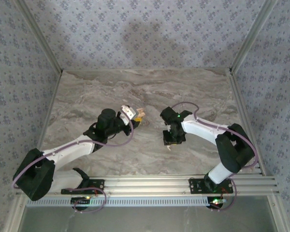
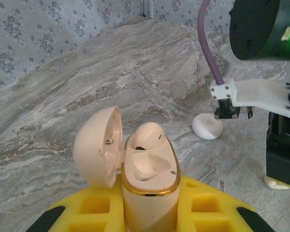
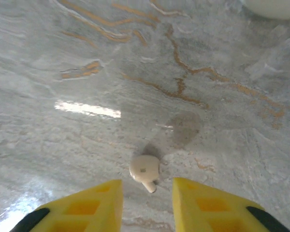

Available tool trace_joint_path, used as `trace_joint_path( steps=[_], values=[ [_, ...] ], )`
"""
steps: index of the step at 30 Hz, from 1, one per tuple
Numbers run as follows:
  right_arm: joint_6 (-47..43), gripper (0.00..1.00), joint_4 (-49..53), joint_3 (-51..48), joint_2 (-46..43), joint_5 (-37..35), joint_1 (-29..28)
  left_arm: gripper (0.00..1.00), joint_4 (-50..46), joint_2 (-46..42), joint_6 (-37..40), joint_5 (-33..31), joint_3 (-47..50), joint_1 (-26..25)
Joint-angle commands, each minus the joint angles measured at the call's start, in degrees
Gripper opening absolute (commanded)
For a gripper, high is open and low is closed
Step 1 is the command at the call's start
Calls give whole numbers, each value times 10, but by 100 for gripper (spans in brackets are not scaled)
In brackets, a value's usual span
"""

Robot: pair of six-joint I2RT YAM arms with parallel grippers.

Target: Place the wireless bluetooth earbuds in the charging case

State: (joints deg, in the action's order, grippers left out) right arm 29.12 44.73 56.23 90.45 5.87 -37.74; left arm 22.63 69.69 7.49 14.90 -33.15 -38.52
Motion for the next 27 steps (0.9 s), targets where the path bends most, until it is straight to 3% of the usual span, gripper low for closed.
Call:
trace_joint_path(
  steps=[1, 7, 14, 27],
  values=[
    [-10, 38, 83, 42, 13, 10, 9, 15, 8, -18, 1, -6, 2, 5],
    [-47, 42, 112, 81, 59, 21, 12, 15, 8, -20, 2, -6, 2, 7],
    [-137, 47, 163, 146, 132, 7, -21, 15, 3, -31, 1, -9, 7, 12],
    [-166, 42, 194, 171, 184, 11, -18, 15, -5, -43, -2, -8, 11, 16]
  ],
)
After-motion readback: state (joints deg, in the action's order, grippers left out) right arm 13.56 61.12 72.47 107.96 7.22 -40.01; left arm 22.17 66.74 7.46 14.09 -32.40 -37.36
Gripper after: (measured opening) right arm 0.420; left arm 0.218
